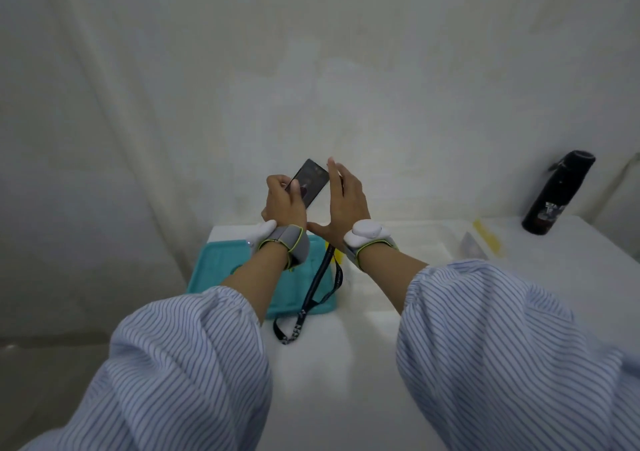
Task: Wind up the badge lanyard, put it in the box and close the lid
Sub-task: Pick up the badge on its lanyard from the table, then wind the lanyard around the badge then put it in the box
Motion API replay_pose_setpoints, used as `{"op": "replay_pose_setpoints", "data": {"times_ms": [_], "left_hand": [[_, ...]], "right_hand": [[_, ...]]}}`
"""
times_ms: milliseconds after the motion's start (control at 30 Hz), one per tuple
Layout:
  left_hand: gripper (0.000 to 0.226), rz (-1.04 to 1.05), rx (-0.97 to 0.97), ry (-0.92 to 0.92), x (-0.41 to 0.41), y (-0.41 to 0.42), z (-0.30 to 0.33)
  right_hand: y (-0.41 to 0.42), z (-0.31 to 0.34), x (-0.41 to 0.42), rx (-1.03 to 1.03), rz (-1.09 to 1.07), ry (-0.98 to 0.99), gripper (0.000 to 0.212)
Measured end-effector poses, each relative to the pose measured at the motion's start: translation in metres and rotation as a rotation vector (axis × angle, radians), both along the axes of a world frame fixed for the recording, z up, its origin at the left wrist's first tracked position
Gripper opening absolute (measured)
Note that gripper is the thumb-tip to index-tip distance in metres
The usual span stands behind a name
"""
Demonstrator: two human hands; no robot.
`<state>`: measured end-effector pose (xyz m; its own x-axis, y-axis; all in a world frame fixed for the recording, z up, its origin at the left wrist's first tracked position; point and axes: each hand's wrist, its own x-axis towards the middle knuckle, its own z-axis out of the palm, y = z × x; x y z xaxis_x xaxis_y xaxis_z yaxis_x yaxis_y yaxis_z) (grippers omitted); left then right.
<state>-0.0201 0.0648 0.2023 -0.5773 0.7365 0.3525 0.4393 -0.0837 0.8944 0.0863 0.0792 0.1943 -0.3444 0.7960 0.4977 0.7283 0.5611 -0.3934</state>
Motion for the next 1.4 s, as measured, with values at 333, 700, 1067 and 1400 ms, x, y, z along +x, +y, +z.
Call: {"op": "replay_pose_setpoints", "data": {"times_ms": [333, 700, 1067, 1400], "left_hand": [[0.006, -0.135, 0.143, -0.347, 0.022, 0.022, 0.071], [0.006, -0.221, 0.220, -0.280, 0.020, 0.043, 0.112], [0.055, -0.290, 0.310, -0.137, 0.012, 0.069, 0.146], [0.077, -0.339, 0.256, 0.174, 0.015, 0.089, 0.167]], "right_hand": [[0.031, 0.069, 0.008, 0.005, 0.107, 0.227, 0.097], [0.056, 0.128, 0.011, 0.113, 0.161, 0.325, 0.079], [0.090, 0.164, 0.031, 0.079, 0.280, 0.180, 0.117], [0.114, 0.182, 0.042, 0.123, 0.240, 0.228, 0.109]]}}
